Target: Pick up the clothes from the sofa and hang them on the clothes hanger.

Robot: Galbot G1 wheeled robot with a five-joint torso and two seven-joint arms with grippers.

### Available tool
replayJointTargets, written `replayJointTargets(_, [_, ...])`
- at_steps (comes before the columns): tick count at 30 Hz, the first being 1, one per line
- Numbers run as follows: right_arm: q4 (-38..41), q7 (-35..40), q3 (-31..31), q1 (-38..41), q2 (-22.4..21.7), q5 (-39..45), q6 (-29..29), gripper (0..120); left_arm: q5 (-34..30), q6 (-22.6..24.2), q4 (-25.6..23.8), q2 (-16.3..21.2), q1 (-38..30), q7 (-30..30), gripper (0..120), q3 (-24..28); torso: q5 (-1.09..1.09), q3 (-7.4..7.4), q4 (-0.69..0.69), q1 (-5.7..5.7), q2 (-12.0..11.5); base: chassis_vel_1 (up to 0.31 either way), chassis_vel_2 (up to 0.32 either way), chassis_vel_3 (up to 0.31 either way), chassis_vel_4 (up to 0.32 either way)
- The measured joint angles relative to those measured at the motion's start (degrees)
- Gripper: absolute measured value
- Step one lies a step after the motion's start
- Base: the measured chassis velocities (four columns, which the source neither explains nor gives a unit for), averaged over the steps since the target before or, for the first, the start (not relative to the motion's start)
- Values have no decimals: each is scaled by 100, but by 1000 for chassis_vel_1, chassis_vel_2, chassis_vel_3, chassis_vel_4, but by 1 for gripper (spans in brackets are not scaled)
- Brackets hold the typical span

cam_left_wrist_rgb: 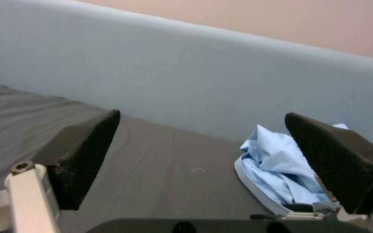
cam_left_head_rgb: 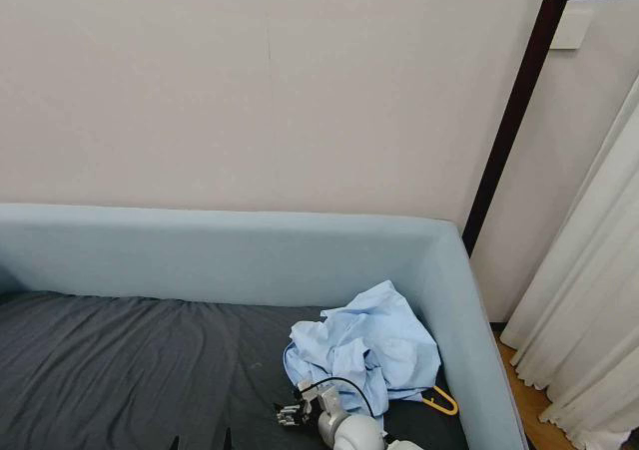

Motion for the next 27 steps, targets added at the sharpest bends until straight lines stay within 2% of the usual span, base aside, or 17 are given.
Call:
replayJointTargets(4, [-30, 65, 91, -24, -54, 75, -36, 57, -53, -1, -2, -21, -6, -7, 100, -1, 0, 0, 0, 0, 0, 0, 0, 0, 0])
replayJointTargets(6, [-30, 77, 105, -30, -67, 94, -50, 55, -57, -1, -2, -30, -10, -12, 100, 6, 0, 0, 0, 0, 0, 0, 0, 0, 0])
replayJointTargets(8, [-30, 89, 122, -45, -82, 100, -62, 46, -61, -1, -5, -37, -19, -22, 100, 22, 0, 0, 0, 0, 1, 0, 0, 0, 0])
replayJointTargets(9, [-30, 89, 122, -45, -82, 100, -62, 46, -61, -1, -5, -37, -19, -22, 100, 22, 0, 0, 0, 0, 1, 0, 0, 0, 0])
replayJointTargets(13, [-58, 142, 142, -58, -83, 90, -63, 25, -68, 1, -28, -24, -32, -29, 100, 29, 0, 0, 0, 0, 1, 0, 0, 0, 0])
replayJointTargets(14, [-58, 142, 142, -58, -83, 90, -63, 25, -68, 1, -28, -24, -32, -29, 100, 29, 0, 0, 0, 0, 1, 0, 0, 0, 0])
replayJointTargets(17, [-49, 167, 180, -59, -83, 94, -44, 13, -75, 7, -12, -24, -42, -36, 100, 28, 0, 0, 0, 0, 1, 0, 0, 0, 0])
replayJointTargets(19, [-32, 180, 181, -59, -91, 98, -15, 10, -75, 9, 5, -24, -52, -37, 100, 33, 0, 0, 0, 0, 1, 0, 0, 0, 0])
replayJointTargets(21, [43, 200, 133, -74, -154, 99, 190, 0, -78, 16, 42, -26, -86, -39, 100, 44, 0, 0, 0, 0, 1, 0, 0, 0, 0])
replayJointTargets(25, [375, 240, 101, -152, -353, 131, 438, 0, -141, 41, 87, -36, -130, -46, 100, 48, 0, 0, 0, 0, 1, 0, 0, 0, 0])
replayJointTargets(27, [924, 379, 136, -236, -590, 318, 474, 0, -211, 67, 138, -34, -168, -59, 100, 50, 2, 0, 0, 0, 0, 0, 0, 0, 0])
